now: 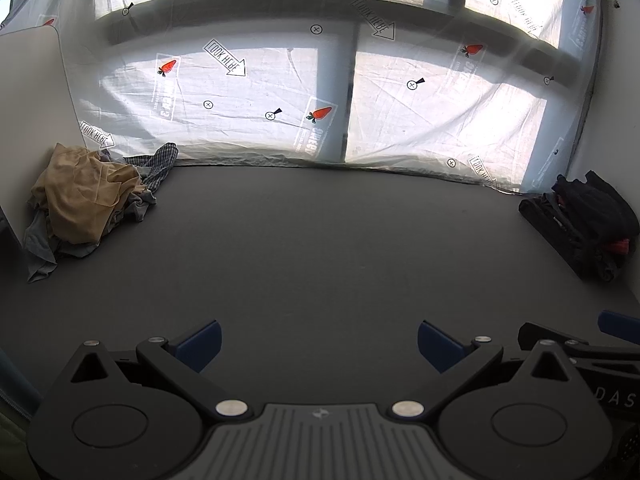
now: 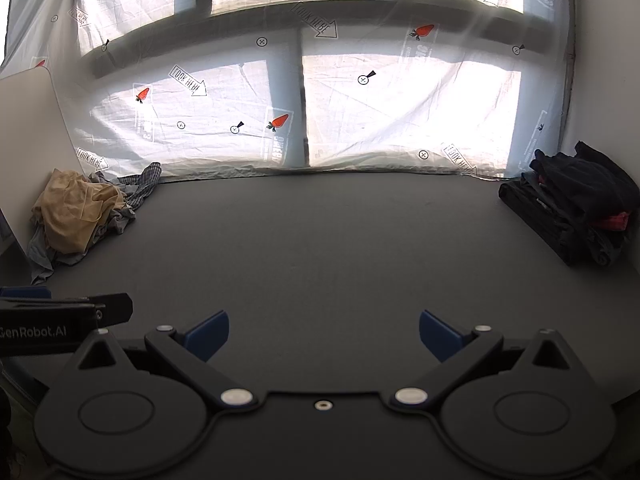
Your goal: Fold clothes
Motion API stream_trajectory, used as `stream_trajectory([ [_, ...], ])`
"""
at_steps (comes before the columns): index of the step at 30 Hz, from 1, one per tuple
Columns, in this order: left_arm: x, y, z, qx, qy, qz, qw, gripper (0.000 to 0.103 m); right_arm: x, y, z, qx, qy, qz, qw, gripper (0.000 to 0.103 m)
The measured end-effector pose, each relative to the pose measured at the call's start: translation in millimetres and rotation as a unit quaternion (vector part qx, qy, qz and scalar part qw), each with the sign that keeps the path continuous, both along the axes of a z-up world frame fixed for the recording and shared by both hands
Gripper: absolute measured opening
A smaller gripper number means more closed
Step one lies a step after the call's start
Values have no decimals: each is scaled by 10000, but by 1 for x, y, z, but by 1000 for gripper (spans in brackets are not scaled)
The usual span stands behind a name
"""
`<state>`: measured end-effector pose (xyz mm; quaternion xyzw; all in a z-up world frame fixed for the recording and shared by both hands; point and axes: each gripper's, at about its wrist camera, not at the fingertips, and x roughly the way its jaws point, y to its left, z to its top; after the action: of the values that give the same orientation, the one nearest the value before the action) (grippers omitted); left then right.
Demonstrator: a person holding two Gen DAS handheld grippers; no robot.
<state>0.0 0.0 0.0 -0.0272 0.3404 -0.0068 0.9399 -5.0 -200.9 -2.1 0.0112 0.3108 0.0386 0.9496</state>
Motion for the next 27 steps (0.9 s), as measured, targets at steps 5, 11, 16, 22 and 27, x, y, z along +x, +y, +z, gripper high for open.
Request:
stream_trajectory([
  [5, -1, 0, -1, 19, 4, 23, 10000, 103, 1, 0, 1, -3, 31, -1, 10000, 103],
  [11, 0, -3, -1, 43, 4, 49, 10000, 103, 1, -1, 2, 0, 13, -10, 10000, 103],
  [16, -1, -5, 0, 52, -9, 45, 10000, 103, 0, -3, 2, 9, 10, -10, 10000, 103],
  [22, -2, -8, 1, 67, -5, 65, 10000, 103, 0, 0, 4, 4, 5, -13, 10000, 103],
  [27, -3, -7, 1, 56, -6, 70, 10000, 103, -1, 0, 5, -1, 4, -18, 10000, 103],
])
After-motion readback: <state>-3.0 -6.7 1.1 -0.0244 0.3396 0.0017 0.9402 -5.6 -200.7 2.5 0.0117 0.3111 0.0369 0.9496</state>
